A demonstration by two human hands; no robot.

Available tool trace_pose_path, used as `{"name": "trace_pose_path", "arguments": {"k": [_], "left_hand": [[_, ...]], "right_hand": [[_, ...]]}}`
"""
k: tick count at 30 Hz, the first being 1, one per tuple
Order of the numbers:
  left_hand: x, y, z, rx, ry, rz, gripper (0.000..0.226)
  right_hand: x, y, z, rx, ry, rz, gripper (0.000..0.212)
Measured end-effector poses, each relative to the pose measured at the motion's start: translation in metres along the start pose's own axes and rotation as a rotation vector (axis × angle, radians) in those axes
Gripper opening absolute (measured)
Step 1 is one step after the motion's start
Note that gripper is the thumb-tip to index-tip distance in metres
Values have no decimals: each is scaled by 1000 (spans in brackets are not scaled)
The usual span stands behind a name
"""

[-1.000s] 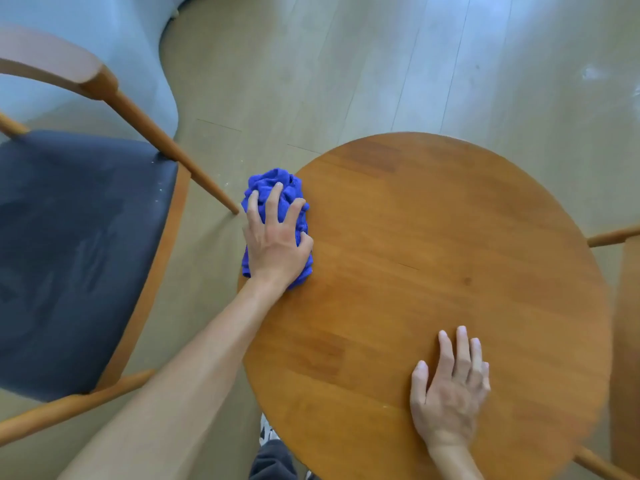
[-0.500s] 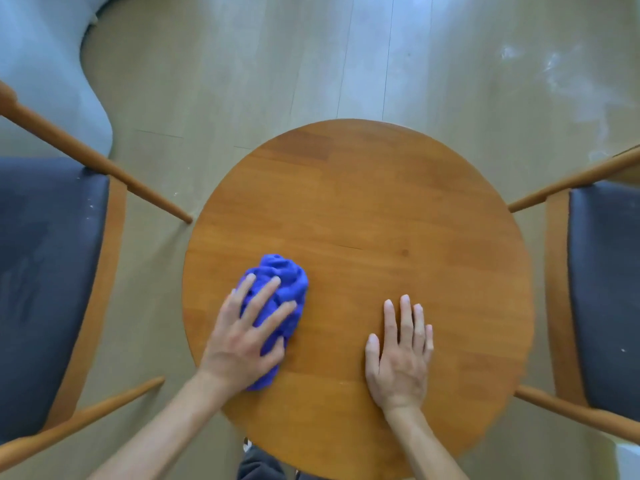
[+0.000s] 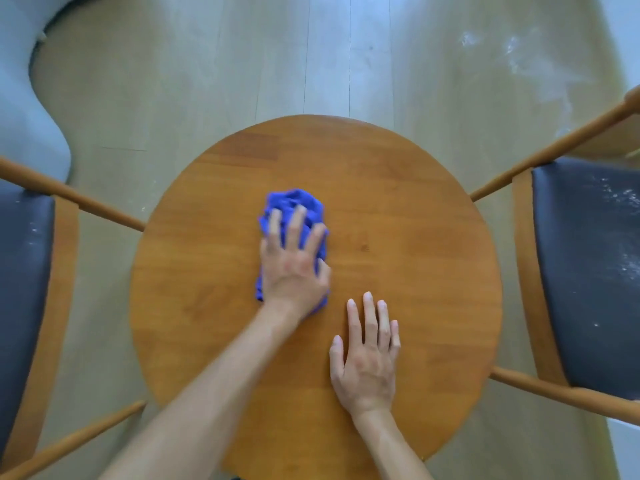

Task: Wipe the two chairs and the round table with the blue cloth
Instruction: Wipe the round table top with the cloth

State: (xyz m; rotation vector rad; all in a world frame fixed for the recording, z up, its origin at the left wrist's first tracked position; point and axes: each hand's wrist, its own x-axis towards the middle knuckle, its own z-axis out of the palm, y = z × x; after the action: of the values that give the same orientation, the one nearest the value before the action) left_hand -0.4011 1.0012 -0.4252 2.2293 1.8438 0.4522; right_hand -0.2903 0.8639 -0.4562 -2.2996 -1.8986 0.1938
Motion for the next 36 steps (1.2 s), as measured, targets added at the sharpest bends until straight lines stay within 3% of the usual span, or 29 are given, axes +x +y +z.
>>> {"name": "trace_pose_path", "arguments": {"k": [3, 6, 8, 12, 17, 20, 27, 30, 33, 36], "left_hand": [[-30, 18, 5, -18, -92, 271, 47], [-39, -29, -12, 15, -154, 406, 47], [-41, -74, -31, 73, -117, 321, 47], [-37, -156, -65, 124, -32, -94, 58], [-21, -136, -51, 168, 37, -291, 48], [0, -79, -31, 165, 41, -267, 47], [1, 69, 1, -45, -190, 89, 47], [5, 42, -12, -175, -221, 97, 48], [7, -24, -37, -30, -160, -23, 58], [-7, -92, -45, 173, -310, -242, 68]], "right_hand": [[1, 1, 0, 29, 21, -5, 53], [1, 0, -3, 39, 6, -1, 54], [1, -1, -4, 50, -7, 0, 55], [1, -3, -5, 53, -20, 11, 55], [2, -6, -7, 43, -55, 15, 56], [4, -5, -10, 64, -60, 25, 55], [6, -1, -18, 347, 43, 64, 49], [5, -1, -22, 515, 106, 119, 40], [18, -3, -36, 713, 137, 328, 30], [56, -26, -46, 604, 190, 382, 52]]}}
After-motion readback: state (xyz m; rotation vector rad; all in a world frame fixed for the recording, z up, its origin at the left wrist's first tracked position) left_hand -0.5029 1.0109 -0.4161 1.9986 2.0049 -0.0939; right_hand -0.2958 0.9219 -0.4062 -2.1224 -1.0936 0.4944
